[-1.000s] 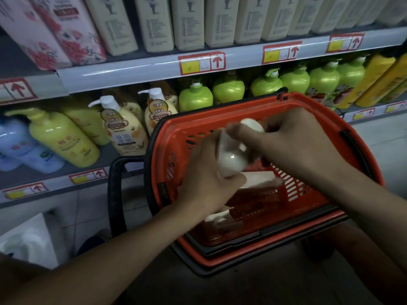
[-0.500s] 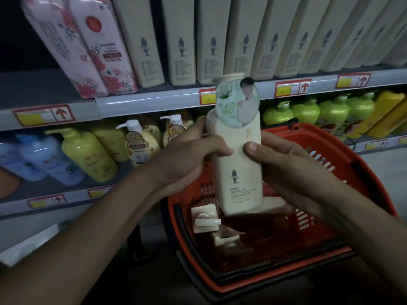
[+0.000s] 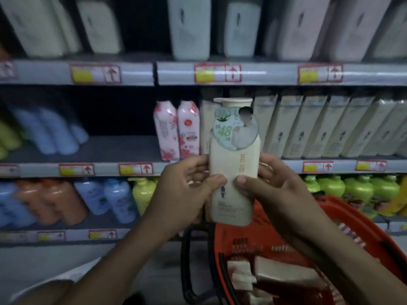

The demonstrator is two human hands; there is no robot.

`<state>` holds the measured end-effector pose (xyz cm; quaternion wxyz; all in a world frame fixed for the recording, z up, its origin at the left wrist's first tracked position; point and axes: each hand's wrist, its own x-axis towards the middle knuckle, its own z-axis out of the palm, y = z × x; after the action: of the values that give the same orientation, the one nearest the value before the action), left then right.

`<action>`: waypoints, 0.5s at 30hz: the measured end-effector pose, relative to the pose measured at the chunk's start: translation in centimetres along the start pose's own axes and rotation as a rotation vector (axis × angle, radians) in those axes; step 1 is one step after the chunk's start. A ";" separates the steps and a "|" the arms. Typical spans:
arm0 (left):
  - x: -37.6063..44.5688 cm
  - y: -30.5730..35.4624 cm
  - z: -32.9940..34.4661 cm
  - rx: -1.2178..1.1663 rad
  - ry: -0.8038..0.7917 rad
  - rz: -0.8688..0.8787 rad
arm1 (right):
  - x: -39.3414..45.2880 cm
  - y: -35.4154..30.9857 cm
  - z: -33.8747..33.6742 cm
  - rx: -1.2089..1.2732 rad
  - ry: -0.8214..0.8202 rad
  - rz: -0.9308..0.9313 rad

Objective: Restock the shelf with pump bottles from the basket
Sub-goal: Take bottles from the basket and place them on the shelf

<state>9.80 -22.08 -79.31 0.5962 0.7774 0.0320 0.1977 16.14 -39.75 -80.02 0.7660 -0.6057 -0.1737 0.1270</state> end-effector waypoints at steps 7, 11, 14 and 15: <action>1.2 5.2 -8.8 -0.084 0.200 0.105 | 3.5 -7.1 10.4 -0.290 -0.096 -0.228; 5.0 10.0 -14.3 -0.015 0.301 0.280 | 7.3 -11.9 16.5 -0.288 -0.191 -0.430; 8.8 12.6 -17.9 0.123 0.398 0.438 | 11.6 -15.4 21.0 -0.311 -0.201 -0.551; 10.2 13.0 -19.0 0.167 0.429 0.460 | 13.1 -16.1 22.4 -0.304 -0.208 -0.575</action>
<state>10.21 -5.53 -60.32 0.4498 0.7512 -0.0037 0.4832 18.38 -18.45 -58.31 0.6494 -0.6232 -0.4316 -0.0605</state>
